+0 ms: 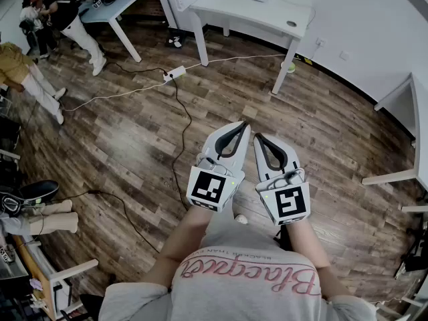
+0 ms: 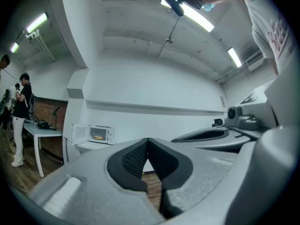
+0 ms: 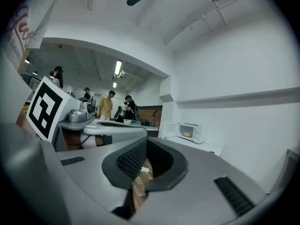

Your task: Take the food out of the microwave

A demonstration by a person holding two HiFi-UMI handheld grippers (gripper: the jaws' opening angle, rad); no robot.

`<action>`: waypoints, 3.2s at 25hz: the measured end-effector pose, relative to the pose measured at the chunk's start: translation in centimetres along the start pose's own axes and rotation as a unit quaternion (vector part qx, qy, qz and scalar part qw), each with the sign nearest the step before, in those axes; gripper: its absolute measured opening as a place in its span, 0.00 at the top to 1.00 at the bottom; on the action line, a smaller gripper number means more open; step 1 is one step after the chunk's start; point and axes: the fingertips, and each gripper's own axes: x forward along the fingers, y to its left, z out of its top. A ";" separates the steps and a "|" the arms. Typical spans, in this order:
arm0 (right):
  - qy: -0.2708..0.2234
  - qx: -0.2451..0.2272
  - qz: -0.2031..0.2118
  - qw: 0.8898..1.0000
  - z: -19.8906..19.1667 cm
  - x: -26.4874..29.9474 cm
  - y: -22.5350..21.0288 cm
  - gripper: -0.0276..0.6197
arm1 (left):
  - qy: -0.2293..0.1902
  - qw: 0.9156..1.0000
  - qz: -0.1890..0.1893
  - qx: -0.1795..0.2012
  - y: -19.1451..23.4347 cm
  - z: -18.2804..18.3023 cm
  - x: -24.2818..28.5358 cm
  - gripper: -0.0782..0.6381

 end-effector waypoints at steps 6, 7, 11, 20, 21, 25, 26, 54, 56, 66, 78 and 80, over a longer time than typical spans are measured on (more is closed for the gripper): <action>-0.028 0.005 -0.008 1.000 1.0 -3.9 2.1 0.94 | -0.011 1.000 0.009 0.012 -2.3 1.3 -3.2 0.88; -0.028 0.005 -0.007 1.000 0.8 -4.4 2.4 0.94 | -0.010 1.000 0.009 0.011 -2.6 1.2 -3.6 0.88; -0.035 0.010 -0.014 0.999 0.8 -4.7 3.0 0.94 | -0.007 1.000 0.005 0.014 -2.6 1.1 -4.3 0.88; -0.034 0.006 -0.045 0.998 1.6 0.9 1.1 0.94 | -0.014 1.000 0.000 0.017 2.9 1.3 -1.7 0.88; -0.032 0.008 -0.048 0.998 1.7 1.9 0.7 0.94 | -0.012 1.000 -0.001 0.017 3.7 1.3 -1.1 0.88; -0.026 0.004 -0.043 0.999 1.8 6.2 -0.3 0.94 | -0.012 1.000 -0.003 0.017 7.4 1.1 1.5 0.88; -0.025 0.002 -0.040 0.999 1.7 7.4 -0.5 0.94 | -0.011 1.000 -0.004 0.016 8.3 1.0 2.1 0.88; -0.011 0.011 -0.082 0.996 3.4 27.7 -5.8 0.94 | -0.009 0.999 -0.040 0.000 26.2 -0.2 13.8 0.88; -0.011 0.012 -0.085 0.996 3.3 28.1 -6.3 0.94 | -0.009 0.999 -0.043 0.000 26.4 -0.4 14.4 0.88; -0.009 0.007 -0.078 0.997 3.3 31.7 -7.9 0.94 | -0.011 0.999 -0.039 0.004 29.0 -0.3 17.0 0.88; -0.001 0.022 -0.073 0.997 1.8 37.2 -14.2 0.94 | -0.005 1.000 -0.026 0.007 32.4 -1.4 24.7 0.88; -0.002 0.019 -0.068 0.997 1.7 38.4 -15.6 0.94 | -0.004 1.000 -0.024 0.004 33.2 -1.5 26.5 0.88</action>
